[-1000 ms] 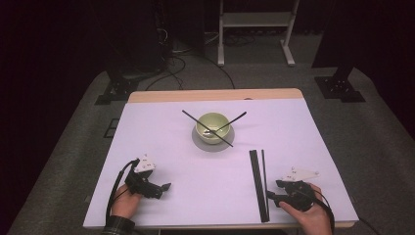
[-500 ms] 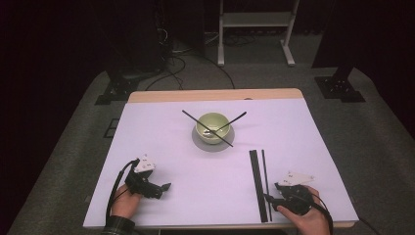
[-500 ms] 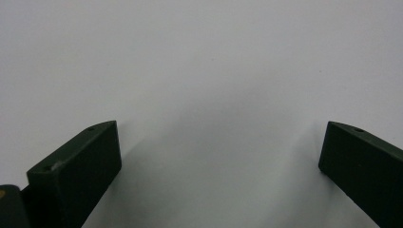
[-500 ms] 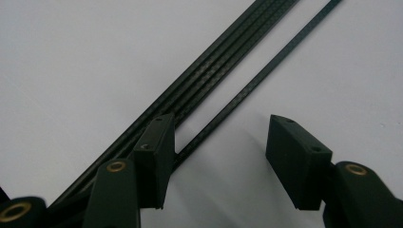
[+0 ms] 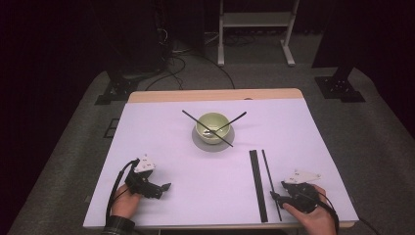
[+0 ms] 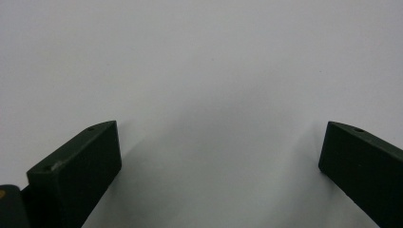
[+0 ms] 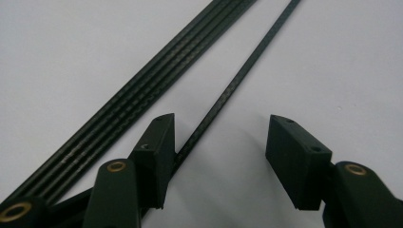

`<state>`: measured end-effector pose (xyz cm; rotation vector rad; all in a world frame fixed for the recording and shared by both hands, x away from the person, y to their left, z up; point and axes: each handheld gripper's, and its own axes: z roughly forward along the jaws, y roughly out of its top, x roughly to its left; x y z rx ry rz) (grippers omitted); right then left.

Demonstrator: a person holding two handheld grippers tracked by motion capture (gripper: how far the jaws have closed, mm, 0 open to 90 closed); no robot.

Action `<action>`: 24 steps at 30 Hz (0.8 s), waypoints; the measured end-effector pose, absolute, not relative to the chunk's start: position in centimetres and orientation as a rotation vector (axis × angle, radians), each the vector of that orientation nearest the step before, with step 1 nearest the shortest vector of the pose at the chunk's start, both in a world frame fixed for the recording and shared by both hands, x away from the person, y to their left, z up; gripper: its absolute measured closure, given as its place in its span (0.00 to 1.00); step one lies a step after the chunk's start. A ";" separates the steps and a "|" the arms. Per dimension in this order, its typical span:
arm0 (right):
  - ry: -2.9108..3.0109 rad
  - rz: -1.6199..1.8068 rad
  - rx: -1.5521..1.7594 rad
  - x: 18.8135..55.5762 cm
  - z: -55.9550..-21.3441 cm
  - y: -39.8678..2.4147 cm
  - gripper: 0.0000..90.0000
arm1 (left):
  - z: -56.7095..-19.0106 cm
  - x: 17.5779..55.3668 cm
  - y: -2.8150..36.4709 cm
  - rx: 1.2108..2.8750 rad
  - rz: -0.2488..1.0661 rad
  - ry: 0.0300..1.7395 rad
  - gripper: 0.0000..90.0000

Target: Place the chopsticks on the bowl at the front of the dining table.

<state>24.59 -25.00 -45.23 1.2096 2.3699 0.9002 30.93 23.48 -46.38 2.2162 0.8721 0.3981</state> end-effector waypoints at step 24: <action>2.299 0.864 1.298 25.5 -45.1 -28.8 0.46 | -46.4 30.9 23.5 2.216 0.398 0.872 0.00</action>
